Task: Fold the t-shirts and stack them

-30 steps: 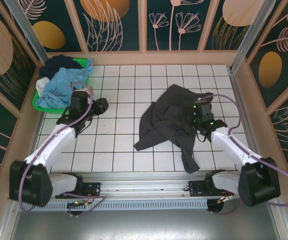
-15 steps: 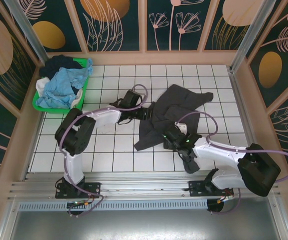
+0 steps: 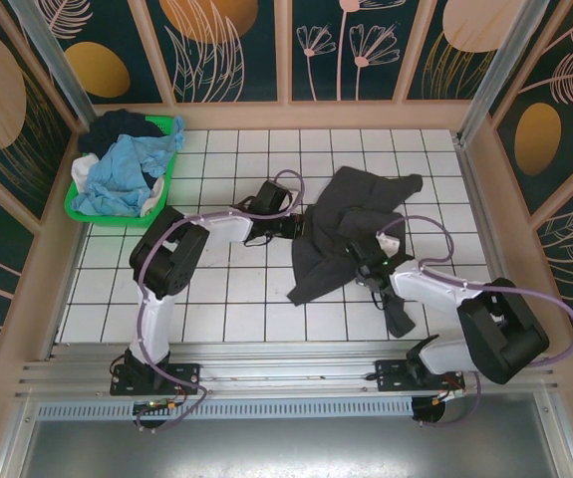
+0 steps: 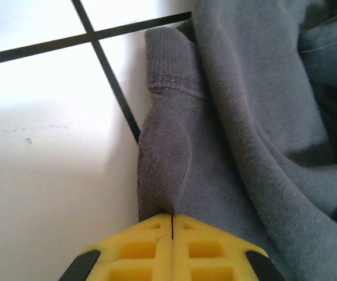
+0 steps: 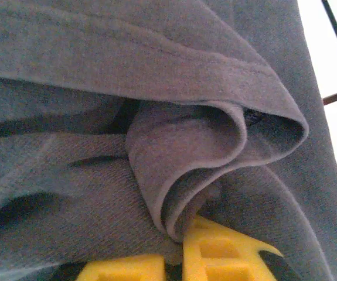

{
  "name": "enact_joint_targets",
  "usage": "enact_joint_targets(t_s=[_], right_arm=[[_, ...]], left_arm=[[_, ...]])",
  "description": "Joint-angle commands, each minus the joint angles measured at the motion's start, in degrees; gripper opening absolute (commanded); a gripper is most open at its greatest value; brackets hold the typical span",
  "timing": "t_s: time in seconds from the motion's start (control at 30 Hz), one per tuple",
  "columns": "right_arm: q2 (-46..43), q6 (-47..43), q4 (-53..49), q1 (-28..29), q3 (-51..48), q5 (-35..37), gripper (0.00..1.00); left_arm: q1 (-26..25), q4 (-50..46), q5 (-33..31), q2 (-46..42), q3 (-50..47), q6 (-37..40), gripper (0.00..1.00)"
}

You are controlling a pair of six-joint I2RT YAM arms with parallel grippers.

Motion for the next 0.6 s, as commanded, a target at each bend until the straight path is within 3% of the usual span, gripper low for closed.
enact_joint_targets(t_s=[0.0, 0.17, 0.3, 0.37, 0.43, 0.5, 0.53, 0.57], right_arm=[[-1.5, -5.6, 1.7, -3.4, 4.1, 1.8, 0.01], [-5.8, -13.0, 3.2, -7.9, 11.6, -0.8, 0.0], [-7.3, -18.1, 4.6, -8.8, 20.2, -6.0, 0.0], [-7.2, -19.6, 3.4, -9.3, 24.0, -4.7, 0.0], [-7.2, -20.8, 3.4, -11.5, 25.3, -3.0, 0.0], [-5.6, -22.8, 5.6, -17.2, 24.6, -6.7, 0.0], [-4.1, -23.5, 6.0, -19.9, 24.7, -9.8, 0.06], [-1.6, -23.9, 5.9, -22.5, 25.1, -12.8, 0.24]], left_arm=[[2.7, 3.6, 1.2, -9.1, -1.8, -2.3, 0.0], [9.8, 3.5, -0.3, -23.5, -7.8, -4.8, 0.0], [12.9, -3.2, -10.4, -35.6, -9.9, -2.6, 0.0], [14.0, -5.9, -15.9, -41.4, -10.9, -2.5, 0.0], [14.3, -8.5, -23.0, -46.6, -12.5, -2.5, 0.0], [14.3, -10.9, -28.8, -49.6, -14.5, -2.5, 0.0], [14.3, -11.6, -30.5, -49.9, -15.4, -2.8, 0.0], [14.4, -12.2, -31.4, -49.7, -16.3, -3.0, 0.0]])
